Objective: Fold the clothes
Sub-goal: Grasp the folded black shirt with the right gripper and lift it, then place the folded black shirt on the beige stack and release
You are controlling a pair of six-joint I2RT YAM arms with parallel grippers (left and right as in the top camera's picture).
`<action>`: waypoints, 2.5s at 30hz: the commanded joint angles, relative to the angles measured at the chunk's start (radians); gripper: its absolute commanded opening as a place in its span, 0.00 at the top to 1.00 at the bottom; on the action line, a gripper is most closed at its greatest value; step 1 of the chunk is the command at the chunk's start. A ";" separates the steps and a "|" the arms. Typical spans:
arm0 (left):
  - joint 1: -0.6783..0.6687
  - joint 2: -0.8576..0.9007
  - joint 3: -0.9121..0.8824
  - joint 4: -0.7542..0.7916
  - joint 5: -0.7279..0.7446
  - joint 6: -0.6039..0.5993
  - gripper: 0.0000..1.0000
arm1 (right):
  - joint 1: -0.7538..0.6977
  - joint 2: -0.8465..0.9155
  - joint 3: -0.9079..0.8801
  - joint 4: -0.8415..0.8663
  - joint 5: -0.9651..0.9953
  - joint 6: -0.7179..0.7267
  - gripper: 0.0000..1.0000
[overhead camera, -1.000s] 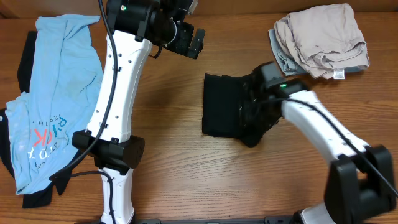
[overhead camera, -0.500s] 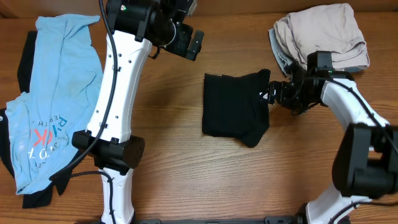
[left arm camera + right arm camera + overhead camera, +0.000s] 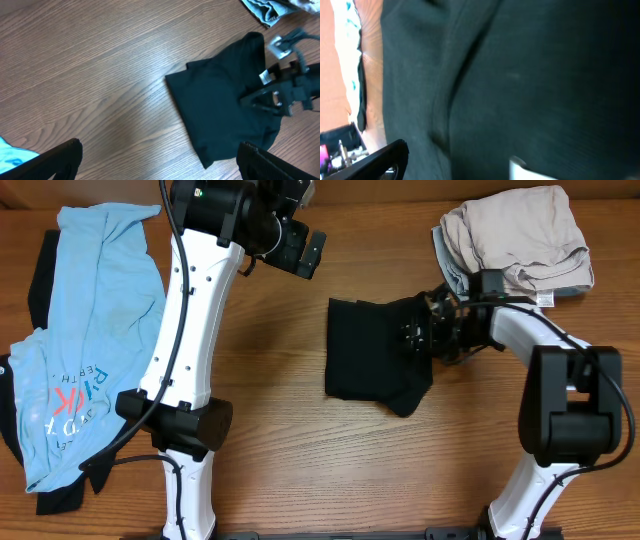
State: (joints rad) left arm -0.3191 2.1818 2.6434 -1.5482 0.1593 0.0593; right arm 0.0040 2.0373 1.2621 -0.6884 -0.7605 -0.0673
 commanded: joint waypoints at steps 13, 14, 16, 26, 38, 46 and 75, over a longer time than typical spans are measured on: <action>-0.002 0.005 -0.005 -0.016 -0.011 0.016 0.00 | 0.152 0.044 -0.003 0.262 -0.338 0.217 0.96; -0.002 0.004 -0.005 -0.019 -0.014 0.016 0.00 | 0.143 0.040 -0.003 0.290 -0.373 0.240 0.96; -0.001 0.005 -0.005 -0.024 -0.014 0.016 0.00 | 0.125 0.024 -0.003 0.341 -0.421 0.288 0.96; -0.001 0.005 -0.005 -0.024 -0.014 0.016 0.00 | -0.035 -0.169 -0.003 0.764 -0.438 0.757 0.96; -0.001 0.005 -0.005 -0.023 -0.014 0.016 0.00 | -0.274 -0.196 -0.003 1.279 -0.162 1.240 0.96; -0.001 0.005 -0.005 -0.024 -0.014 0.016 0.00 | -0.356 -0.195 -0.003 1.278 0.080 1.239 0.96; -0.001 0.006 -0.006 -0.017 -0.044 0.016 0.01 | -0.400 0.001 -0.002 0.991 0.268 0.939 0.04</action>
State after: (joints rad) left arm -0.3191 2.1818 2.6431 -1.5692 0.1265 0.0597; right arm -0.3691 2.0567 1.2484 0.3279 -0.4469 0.9565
